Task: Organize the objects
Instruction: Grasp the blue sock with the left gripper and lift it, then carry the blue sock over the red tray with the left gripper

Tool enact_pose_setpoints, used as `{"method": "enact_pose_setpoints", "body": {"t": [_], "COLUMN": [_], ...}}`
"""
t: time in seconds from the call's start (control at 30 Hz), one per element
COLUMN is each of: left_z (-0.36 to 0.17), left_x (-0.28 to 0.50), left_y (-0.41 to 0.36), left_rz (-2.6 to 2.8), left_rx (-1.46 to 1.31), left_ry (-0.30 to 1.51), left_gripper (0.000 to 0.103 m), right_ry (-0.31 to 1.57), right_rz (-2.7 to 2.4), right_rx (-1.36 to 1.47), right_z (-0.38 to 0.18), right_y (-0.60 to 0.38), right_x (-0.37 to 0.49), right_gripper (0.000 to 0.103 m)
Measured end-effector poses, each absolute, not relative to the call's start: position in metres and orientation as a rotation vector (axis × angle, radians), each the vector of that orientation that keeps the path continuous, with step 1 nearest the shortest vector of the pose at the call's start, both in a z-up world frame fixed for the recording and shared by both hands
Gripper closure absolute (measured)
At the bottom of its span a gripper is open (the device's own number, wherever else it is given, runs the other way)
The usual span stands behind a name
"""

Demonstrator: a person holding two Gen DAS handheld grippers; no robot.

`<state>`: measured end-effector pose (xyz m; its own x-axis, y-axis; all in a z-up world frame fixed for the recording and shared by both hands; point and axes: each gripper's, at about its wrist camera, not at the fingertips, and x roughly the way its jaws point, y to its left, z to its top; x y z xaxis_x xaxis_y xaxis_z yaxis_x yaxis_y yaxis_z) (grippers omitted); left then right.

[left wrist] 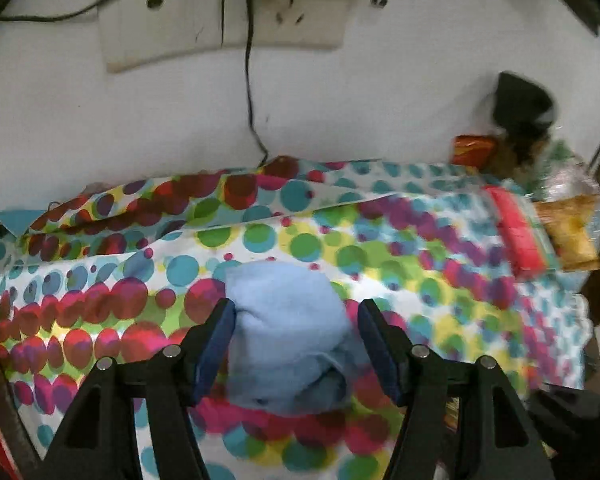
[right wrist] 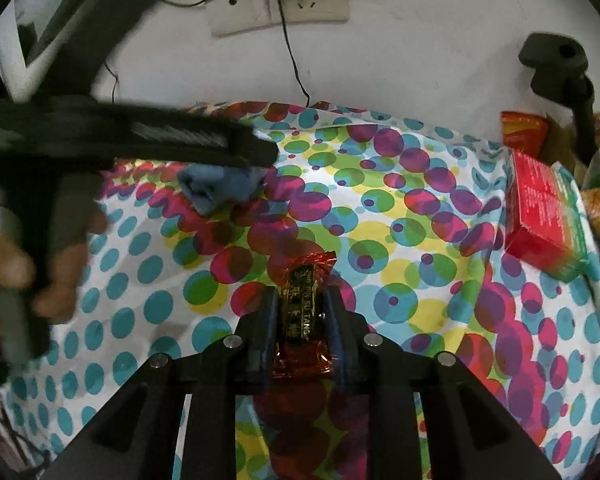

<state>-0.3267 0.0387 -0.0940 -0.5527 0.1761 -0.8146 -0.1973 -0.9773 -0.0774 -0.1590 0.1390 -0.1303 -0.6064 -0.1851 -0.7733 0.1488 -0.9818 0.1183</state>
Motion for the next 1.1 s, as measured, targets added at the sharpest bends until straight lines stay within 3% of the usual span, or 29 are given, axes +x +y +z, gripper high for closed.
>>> {"method": "enact_pose_setpoints", "body": {"t": [0.27, 0.4, 0.5, 1.1], "left_z": [-0.113, -0.112, -0.111, -0.107], "left_x": [-0.32, -0.316, -0.311, -0.234], "left_y": [0.034, 0.033, 0.033, 0.012], "left_rz": [2.663, 2.69, 2.697, 2.677], "left_rx": [-1.28, -1.279, -1.272, -1.311], "left_ry": [0.039, 0.078, 0.093, 0.112], "left_gripper": [0.04, 0.064, 0.069, 0.069], "right_ry": [-0.042, -0.038, -0.002, 0.04], "right_rz": [-2.671, -2.679, -2.689, -2.714], "right_rx": [1.293, 1.299, 1.305, 1.32], "right_z": [-0.128, -0.126, -0.126, -0.125], "right_y": [0.133, 0.131, 0.127, 0.123], "right_x": [-0.158, -0.158, -0.159, -0.163], "right_gripper": [0.079, 0.079, 0.079, 0.079]}}
